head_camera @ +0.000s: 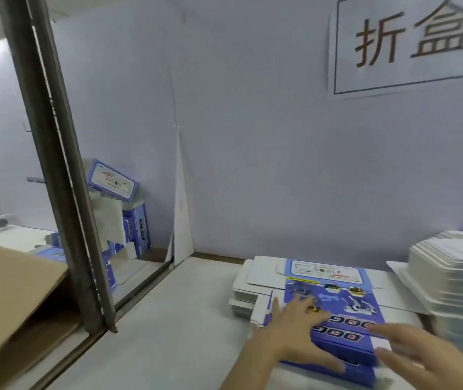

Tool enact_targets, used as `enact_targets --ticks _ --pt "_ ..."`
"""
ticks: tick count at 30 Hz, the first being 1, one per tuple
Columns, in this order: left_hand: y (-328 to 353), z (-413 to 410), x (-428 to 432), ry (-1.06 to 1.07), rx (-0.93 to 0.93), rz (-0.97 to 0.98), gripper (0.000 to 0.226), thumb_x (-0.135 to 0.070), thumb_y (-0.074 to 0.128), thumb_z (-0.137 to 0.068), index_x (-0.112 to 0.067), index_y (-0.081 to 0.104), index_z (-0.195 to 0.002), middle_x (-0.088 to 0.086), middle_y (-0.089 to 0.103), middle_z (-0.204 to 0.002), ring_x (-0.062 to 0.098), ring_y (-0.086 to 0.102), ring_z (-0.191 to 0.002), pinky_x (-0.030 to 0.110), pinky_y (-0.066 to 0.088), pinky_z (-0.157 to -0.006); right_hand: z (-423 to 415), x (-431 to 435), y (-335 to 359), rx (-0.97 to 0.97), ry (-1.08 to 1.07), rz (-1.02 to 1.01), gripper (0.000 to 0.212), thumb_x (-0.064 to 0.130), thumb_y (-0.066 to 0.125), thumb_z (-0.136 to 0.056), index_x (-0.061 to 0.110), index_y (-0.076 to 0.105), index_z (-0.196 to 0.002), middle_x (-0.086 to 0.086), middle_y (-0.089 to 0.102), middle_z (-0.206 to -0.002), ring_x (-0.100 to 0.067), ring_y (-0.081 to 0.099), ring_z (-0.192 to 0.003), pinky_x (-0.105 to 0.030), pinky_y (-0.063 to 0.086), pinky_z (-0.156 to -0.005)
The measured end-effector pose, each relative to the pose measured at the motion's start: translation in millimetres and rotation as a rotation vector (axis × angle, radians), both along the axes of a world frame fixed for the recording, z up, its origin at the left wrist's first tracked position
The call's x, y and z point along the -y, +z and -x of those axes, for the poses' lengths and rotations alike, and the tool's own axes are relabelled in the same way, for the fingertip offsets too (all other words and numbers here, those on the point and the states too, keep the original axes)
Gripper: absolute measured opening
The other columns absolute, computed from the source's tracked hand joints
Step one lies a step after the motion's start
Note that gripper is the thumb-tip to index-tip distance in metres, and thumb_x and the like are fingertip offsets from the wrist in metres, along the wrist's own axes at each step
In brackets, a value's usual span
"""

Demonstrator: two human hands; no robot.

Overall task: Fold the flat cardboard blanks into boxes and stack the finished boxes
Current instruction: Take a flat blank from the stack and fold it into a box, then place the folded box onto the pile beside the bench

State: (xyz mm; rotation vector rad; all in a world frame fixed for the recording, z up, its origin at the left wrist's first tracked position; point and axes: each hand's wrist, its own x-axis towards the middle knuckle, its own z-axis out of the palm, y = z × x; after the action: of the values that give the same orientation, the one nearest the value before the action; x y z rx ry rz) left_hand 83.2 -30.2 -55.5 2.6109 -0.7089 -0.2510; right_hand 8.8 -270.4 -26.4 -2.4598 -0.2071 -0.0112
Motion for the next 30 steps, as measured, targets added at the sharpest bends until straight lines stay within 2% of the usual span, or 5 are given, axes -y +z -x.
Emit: enact_targets --ticks 5,11,22,27,30 --pt "-9.4 8.1 17.4 0.011 0.081 -0.182 0.087 -0.056 0.062 -0.085 -0.042 0.008 -0.152 -0.006 -0.009 -0.162 0.02 -0.012 -0.149 0.053 -0.011 -0.115 6.6 -20.1 -3.2 0.078 -0.073 0.097 0.039 0.045 0.054 -0.096 0.042 0.042 -0.133 0.019 0.036 -0.129 0.002 0.043 -0.114 0.002 0.03 -0.081" --pt "20.3 19.6 17.3 0.014 0.267 -0.367 0.044 -0.013 0.044 -0.1 -0.021 0.042 -0.143 0.007 0.041 -0.147 0.029 0.041 -0.131 0.039 0.036 -0.103 14.8 -14.0 0.6 0.121 -0.156 0.056 0.041 0.037 0.056 -0.097 0.035 0.045 -0.136 0.016 0.042 -0.135 0.002 0.053 -0.106 -0.012 0.04 -0.087" --pt "80.5 42.3 -31.7 0.244 1.319 0.327 0.024 -0.006 0.054 -0.082 -0.002 0.073 -0.097 0.005 0.072 -0.075 0.022 0.064 -0.054 0.024 0.047 -0.045 21.2 -10.9 21.6 0.403 -0.338 -0.335 0.055 0.012 0.063 -0.093 0.026 0.044 -0.142 0.006 0.055 -0.129 -0.015 0.054 -0.118 -0.028 0.04 -0.094" --pt "92.7 59.5 -15.7 0.386 0.842 1.143 0.026 -0.031 0.047 -0.095 -0.022 0.064 -0.113 -0.028 0.063 -0.098 -0.013 0.06 -0.093 0.009 0.051 -0.076 21.0 -34.8 24.3 0.277 -0.203 -0.525 0.049 0.033 0.058 -0.092 0.029 0.046 -0.139 0.009 0.059 -0.128 -0.009 0.055 -0.119 -0.027 0.044 -0.099" --pt "92.0 59.5 -10.4 0.407 0.548 1.344 0.019 -0.036 0.046 -0.092 -0.037 0.061 -0.104 -0.027 0.068 -0.095 -0.007 0.062 -0.098 0.014 0.055 -0.078 25.0 -43.3 36.7 0.329 -0.095 -0.762 0.028 0.034 0.052 -0.09 0.026 0.063 -0.114 0.004 0.074 -0.105 -0.014 0.07 -0.097 -0.024 0.056 -0.077"
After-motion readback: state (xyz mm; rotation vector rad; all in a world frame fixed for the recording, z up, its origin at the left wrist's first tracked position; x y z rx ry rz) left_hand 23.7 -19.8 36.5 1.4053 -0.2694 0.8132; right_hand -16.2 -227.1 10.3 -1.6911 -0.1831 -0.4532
